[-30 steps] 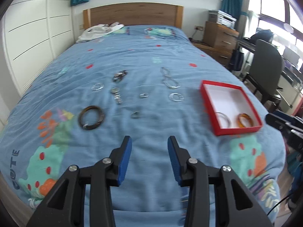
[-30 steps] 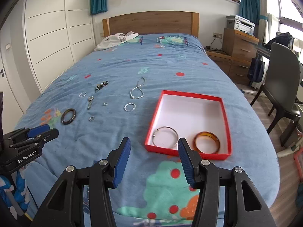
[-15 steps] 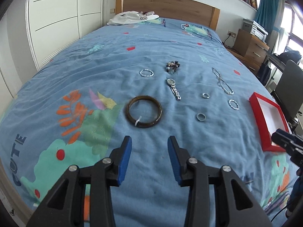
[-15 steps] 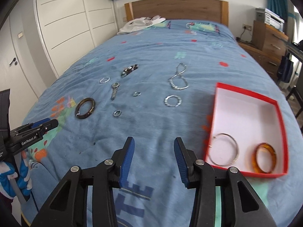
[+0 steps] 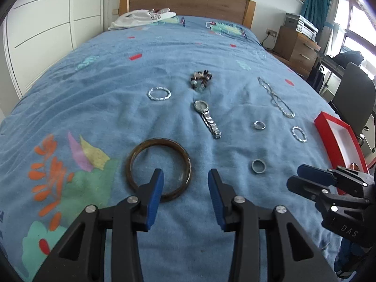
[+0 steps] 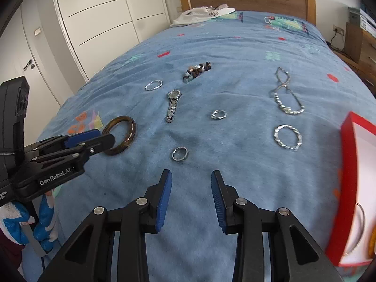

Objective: Organize jewelry
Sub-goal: 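Grasp the brown bangle with the left tool while the right tool grasps a silver ring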

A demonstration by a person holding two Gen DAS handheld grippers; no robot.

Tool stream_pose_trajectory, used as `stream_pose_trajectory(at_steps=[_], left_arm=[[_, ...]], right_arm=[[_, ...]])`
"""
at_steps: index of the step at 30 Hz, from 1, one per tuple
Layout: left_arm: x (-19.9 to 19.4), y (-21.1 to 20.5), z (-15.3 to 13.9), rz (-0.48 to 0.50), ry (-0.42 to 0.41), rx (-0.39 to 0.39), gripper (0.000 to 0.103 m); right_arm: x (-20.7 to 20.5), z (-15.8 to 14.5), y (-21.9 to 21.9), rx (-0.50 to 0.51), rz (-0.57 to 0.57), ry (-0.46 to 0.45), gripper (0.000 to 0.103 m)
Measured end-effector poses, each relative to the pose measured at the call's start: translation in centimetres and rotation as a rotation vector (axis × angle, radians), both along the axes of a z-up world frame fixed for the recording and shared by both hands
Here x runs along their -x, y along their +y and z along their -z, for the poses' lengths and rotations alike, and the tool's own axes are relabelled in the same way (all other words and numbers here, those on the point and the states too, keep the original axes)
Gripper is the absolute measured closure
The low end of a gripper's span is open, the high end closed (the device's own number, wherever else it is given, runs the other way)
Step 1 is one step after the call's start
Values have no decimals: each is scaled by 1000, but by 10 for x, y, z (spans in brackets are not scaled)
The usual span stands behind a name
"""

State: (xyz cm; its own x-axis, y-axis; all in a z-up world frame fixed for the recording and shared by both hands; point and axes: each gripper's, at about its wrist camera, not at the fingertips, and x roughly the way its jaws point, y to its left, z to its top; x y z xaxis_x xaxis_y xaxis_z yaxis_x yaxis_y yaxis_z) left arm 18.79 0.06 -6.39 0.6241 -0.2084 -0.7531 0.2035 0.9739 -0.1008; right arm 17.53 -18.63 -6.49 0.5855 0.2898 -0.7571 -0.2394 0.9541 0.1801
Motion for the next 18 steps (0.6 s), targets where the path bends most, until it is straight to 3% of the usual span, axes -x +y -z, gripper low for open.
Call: stream_pose_trajectory(at_steps=[6, 14, 16, 18], left_arm=[[-20, 5, 34, -47, 74, 9, 68], [-23, 6, 40, -59, 59, 11, 89], [-22, 5, 39, -59, 53, 8, 95], [-21, 5, 37, -58, 45, 0, 95]], right_arm=[[-24, 17, 11, 18, -33, 13, 69], [-40, 32, 26, 25, -72, 11, 70], [-40, 34, 30, 41, -79, 10, 80], [-40, 36, 31, 45, -82, 11, 82]])
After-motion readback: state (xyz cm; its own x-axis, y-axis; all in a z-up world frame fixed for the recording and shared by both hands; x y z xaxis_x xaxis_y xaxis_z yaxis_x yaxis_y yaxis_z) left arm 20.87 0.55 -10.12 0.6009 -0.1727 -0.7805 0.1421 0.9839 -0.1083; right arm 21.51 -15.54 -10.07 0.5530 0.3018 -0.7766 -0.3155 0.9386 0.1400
